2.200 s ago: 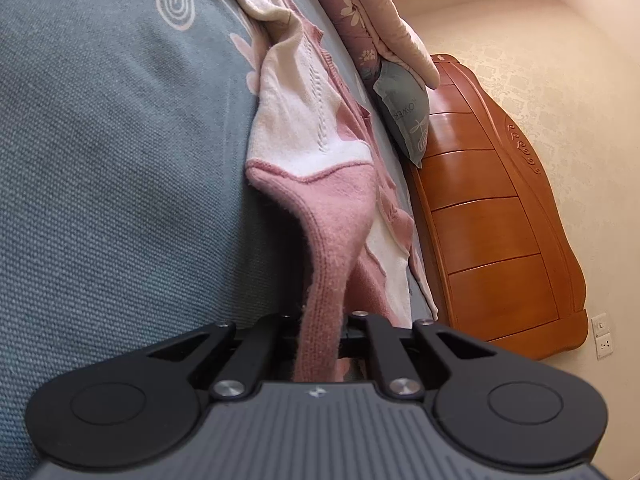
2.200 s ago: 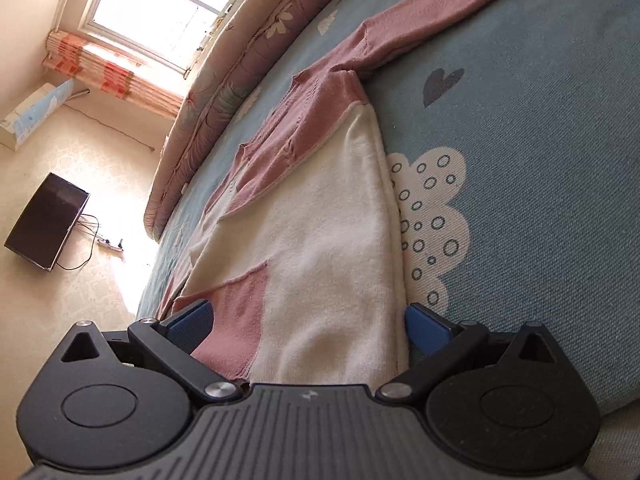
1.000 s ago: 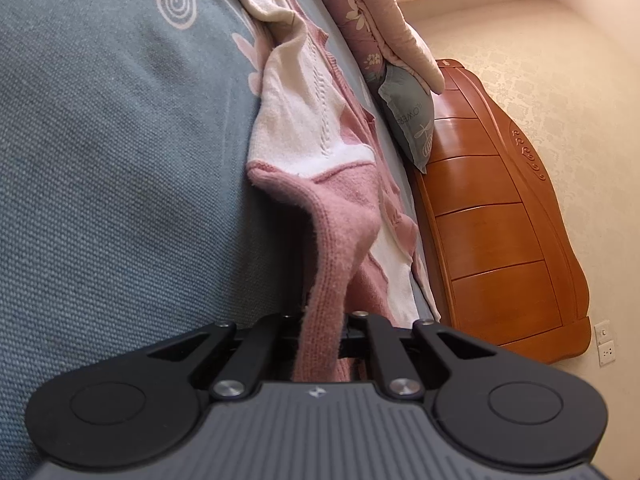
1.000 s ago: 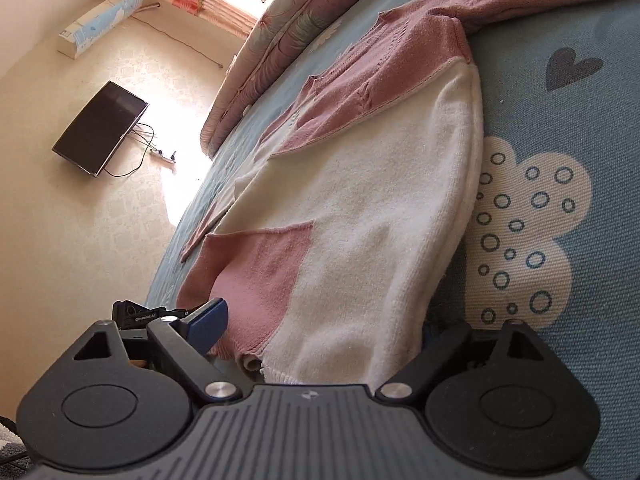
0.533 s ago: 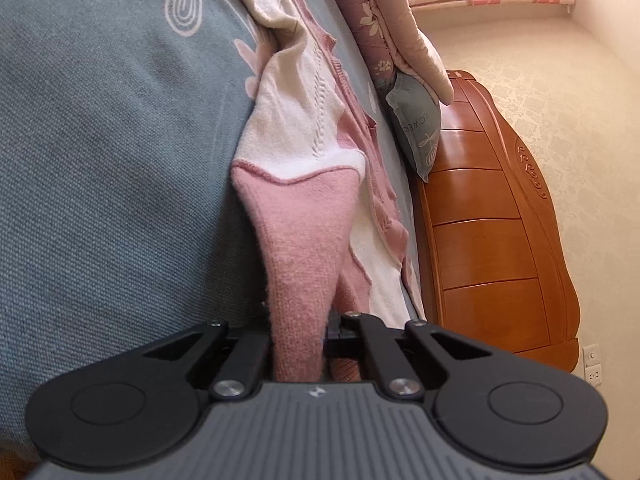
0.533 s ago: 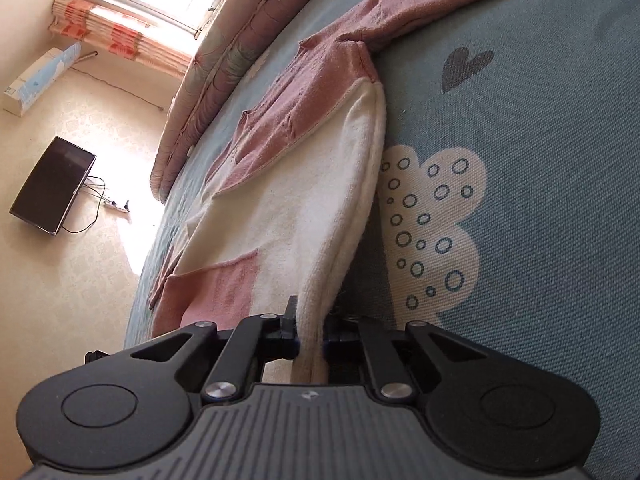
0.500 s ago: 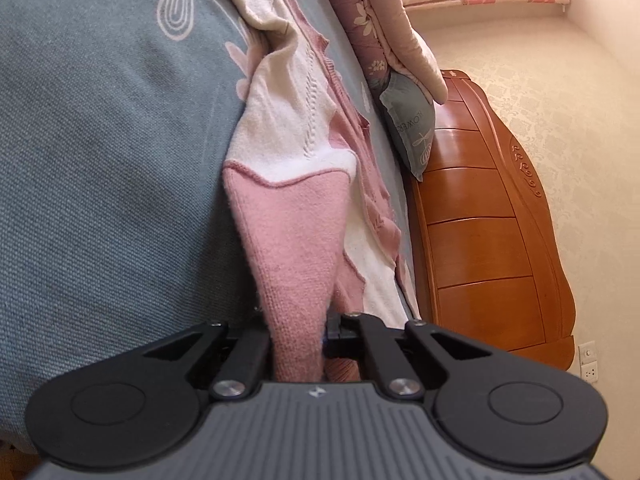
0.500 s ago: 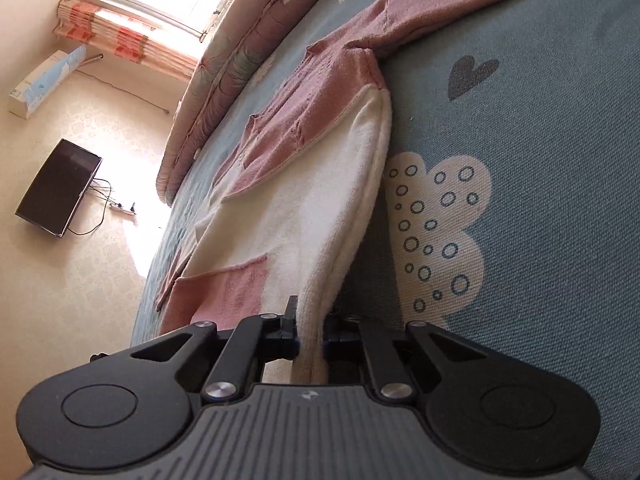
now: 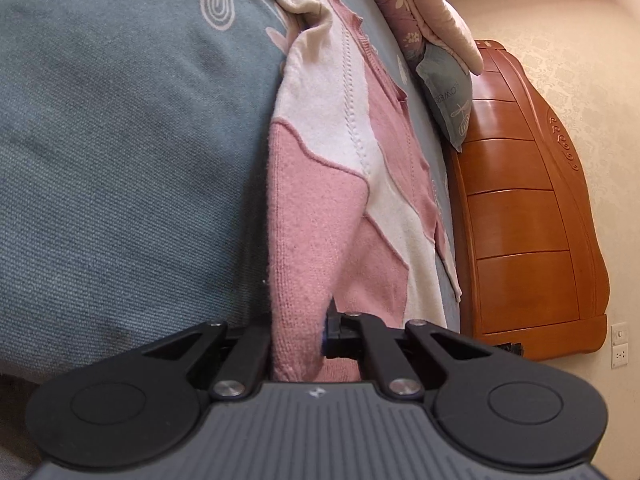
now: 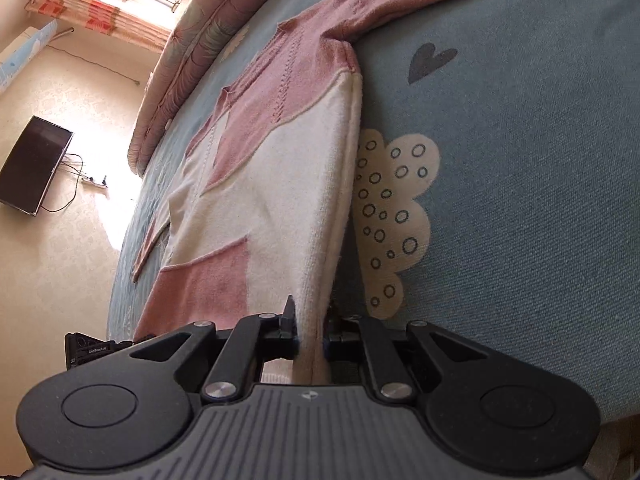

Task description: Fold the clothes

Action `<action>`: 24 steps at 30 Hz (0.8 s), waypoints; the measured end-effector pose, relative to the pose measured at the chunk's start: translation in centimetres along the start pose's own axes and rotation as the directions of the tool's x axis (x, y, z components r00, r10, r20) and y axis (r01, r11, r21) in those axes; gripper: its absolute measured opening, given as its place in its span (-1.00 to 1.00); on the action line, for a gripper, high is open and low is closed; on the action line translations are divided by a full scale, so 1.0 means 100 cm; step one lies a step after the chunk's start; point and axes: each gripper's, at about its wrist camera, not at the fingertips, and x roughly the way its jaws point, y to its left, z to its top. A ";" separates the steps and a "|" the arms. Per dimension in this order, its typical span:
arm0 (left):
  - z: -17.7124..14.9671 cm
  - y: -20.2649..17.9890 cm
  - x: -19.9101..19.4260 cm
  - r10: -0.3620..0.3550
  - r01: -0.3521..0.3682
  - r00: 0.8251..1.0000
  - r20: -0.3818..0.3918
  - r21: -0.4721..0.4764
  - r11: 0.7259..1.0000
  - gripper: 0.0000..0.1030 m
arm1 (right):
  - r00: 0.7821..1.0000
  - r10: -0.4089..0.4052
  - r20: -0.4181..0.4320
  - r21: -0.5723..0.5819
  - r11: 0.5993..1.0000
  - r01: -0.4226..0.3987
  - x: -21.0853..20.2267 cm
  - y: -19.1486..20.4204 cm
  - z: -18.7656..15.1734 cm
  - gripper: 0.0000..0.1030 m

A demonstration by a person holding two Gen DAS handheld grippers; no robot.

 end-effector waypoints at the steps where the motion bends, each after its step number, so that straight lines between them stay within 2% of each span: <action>1: 0.000 0.004 0.001 -0.009 0.009 1.000 0.005 -0.017 1.000 -0.94 | 0.999 0.033 -0.011 0.024 0.999 -0.033 0.003 -0.006 -0.004 -0.62; 3: -0.001 0.012 0.005 -0.030 0.030 1.000 0.002 -0.047 0.998 -0.94 | 0.997 0.081 0.008 0.056 0.995 -0.081 0.003 -0.013 -0.011 -0.56; 6: -0.003 0.007 0.008 0.004 -0.004 1.000 -0.005 -0.022 1.000 -0.94 | 0.999 0.034 0.030 -0.001 0.999 -0.034 -0.002 -0.002 -0.017 -0.69; 9: 0.001 -0.004 -0.005 0.005 -0.005 1.000 -0.001 0.021 1.000 -0.92 | 0.998 -0.001 0.060 -0.054 0.999 0.005 -0.015 0.009 -0.019 -0.69; 12: 0.004 -0.006 -0.023 0.061 -0.061 0.998 -0.006 0.037 0.997 -0.83 | 0.991 -0.108 0.077 -0.100 0.988 0.115 -0.033 0.018 -0.021 -0.62; 14: 0.002 -0.014 -0.039 0.149 -0.149 0.989 0.001 0.085 0.985 -0.71 | 0.966 -0.232 0.110 -0.157 0.956 0.247 -0.045 0.028 -0.025 -0.61; 15: 0.000 -0.021 -0.049 0.213 -0.215 0.977 0.031 0.129 0.968 -0.68 | 0.951 -0.279 0.137 -0.182 0.936 0.301 -0.050 0.034 -0.029 -0.56; 16: -0.003 -0.031 -0.059 0.268 -0.277 0.961 0.071 0.200 0.940 -0.67 | 0.938 -0.302 0.169 -0.219 0.917 0.334 -0.053 0.043 -0.032 -0.54; 17: -0.004 -0.042 -0.064 0.294 -0.310 0.951 0.100 0.259 0.915 -0.59 | 0.927 -0.317 0.202 -0.258 0.896 0.363 -0.056 0.053 -0.036 -0.51; 18: -0.005 -0.052 -0.068 0.317 -0.343 0.939 0.130 0.316 0.885 -0.44 | 0.914 -0.331 0.235 -0.295 0.872 0.392 -0.059 0.063 -0.040 -0.40; 19: -0.004 -0.060 -0.071 0.311 -0.341 0.940 0.141 0.356 0.870 -0.35 | 0.912 -0.319 0.258 -0.339 0.854 0.395 -0.056 0.075 -0.041 -0.21; 20: -0.002 -0.071 -0.065 0.293 -0.325 0.946 0.143 0.388 0.862 -0.22 | 0.916 -0.301 0.266 -0.381 0.840 0.387 -0.049 0.088 -0.044 -0.11; 21: -0.005 -0.076 -0.061 0.277 -0.311 0.951 0.141 0.421 0.852 -0.20 | 0.926 -0.281 0.253 -0.433 0.823 0.368 -0.036 0.103 -0.048 0.02; 23: -0.007 -0.095 -0.033 0.277 -0.303 0.953 0.126 0.489 0.818 -0.20 | 0.946 -0.244 0.211 -0.540 0.778 0.321 -0.008 0.132 -0.057 0.07; 24: -0.012 -0.102 -0.019 0.283 -0.307 0.950 0.129 0.526 0.793 -0.20 | 0.950 -0.246 0.193 -0.594 0.741 0.312 0.008 0.144 -0.066 0.20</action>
